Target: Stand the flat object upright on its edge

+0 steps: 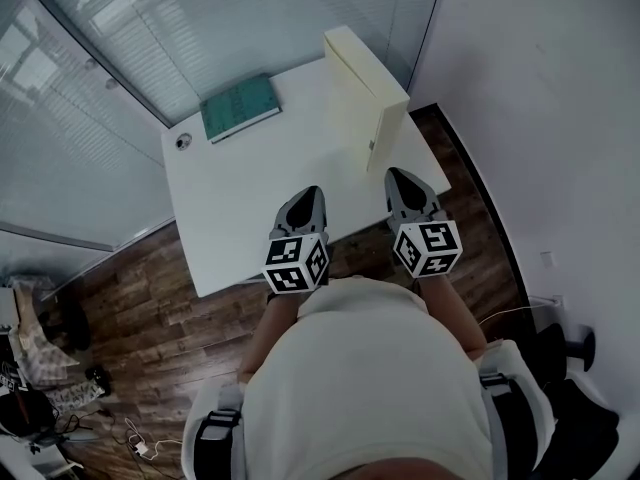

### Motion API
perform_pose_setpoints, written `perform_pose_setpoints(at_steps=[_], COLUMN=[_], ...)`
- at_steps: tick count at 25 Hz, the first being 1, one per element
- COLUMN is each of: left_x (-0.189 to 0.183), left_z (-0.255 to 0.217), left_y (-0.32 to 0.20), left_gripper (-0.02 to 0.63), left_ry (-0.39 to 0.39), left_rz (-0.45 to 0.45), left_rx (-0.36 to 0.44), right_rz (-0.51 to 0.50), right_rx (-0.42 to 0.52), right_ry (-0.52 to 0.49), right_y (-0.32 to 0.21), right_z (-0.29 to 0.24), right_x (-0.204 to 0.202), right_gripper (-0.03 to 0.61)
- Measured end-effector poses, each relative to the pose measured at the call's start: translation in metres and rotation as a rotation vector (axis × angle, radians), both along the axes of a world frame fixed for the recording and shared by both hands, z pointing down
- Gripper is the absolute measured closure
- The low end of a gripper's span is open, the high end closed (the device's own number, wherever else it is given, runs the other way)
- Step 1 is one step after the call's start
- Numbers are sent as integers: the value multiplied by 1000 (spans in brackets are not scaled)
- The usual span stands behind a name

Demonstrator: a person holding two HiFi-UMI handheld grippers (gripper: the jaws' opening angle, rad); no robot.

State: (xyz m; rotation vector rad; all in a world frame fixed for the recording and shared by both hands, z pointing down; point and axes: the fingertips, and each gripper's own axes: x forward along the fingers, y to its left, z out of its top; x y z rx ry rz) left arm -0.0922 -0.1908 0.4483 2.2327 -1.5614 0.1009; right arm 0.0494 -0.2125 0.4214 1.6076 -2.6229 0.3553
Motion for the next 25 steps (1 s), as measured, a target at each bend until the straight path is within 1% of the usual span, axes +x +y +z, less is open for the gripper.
perform_pose_setpoints(at_steps=[7, 12, 25], left_x=[-4, -10, -14], left_z=[0, 1, 4], left_y=[-2, -4, -9], left_gripper=[592, 592, 592], left_ry=[3, 1, -3], left_rz=[-7, -10, -9], left_rx=[-1, -6, -13], right_rz=[-1, 7, -20], right_rx=[-12, -10, -13], right_ry=[14, 43, 37], right_y=[-4, -7, -12], right_z=[5, 6, 6], right_x=[-1, -3, -15], right_gripper=[558, 558, 558])
